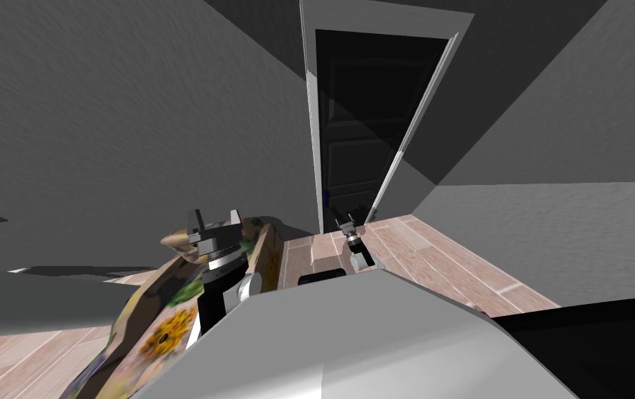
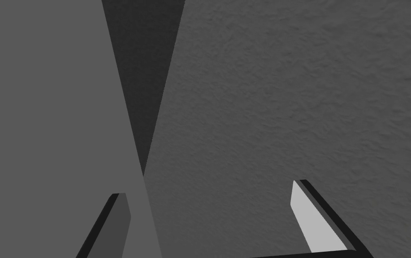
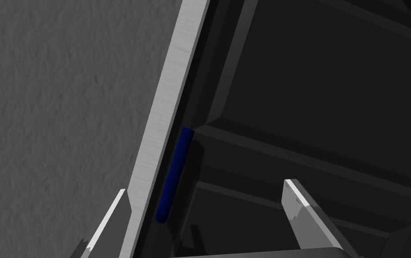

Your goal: Pull the door open

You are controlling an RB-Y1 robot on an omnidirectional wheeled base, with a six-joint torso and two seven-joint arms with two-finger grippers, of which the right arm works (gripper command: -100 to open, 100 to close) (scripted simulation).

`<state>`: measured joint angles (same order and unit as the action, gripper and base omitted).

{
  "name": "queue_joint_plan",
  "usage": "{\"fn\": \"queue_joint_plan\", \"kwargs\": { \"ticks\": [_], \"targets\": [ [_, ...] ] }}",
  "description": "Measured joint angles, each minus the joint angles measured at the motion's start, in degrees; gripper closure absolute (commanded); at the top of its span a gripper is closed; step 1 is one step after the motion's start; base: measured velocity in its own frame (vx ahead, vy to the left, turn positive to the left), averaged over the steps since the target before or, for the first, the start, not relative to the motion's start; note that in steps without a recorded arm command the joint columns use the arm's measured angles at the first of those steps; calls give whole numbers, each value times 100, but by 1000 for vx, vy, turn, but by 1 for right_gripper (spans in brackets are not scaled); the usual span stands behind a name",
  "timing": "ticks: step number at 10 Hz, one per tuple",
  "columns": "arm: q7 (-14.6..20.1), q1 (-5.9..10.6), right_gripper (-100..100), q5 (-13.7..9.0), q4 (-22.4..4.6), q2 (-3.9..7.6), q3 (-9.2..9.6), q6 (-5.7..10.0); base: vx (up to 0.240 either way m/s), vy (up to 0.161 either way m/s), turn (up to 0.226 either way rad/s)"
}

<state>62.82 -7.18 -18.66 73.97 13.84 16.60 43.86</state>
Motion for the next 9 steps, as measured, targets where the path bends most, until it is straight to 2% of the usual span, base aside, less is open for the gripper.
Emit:
{"fn": "queue_joint_plan", "kwargs": {
  "ticks": [7, 9],
  "targets": [
    [779, 310, -100, -186, -805, 163, 221, 110, 93, 41, -20],
    [1023, 437, -100, -237, -1125, 217, 285, 193, 98, 43, -24]
  ]
}}
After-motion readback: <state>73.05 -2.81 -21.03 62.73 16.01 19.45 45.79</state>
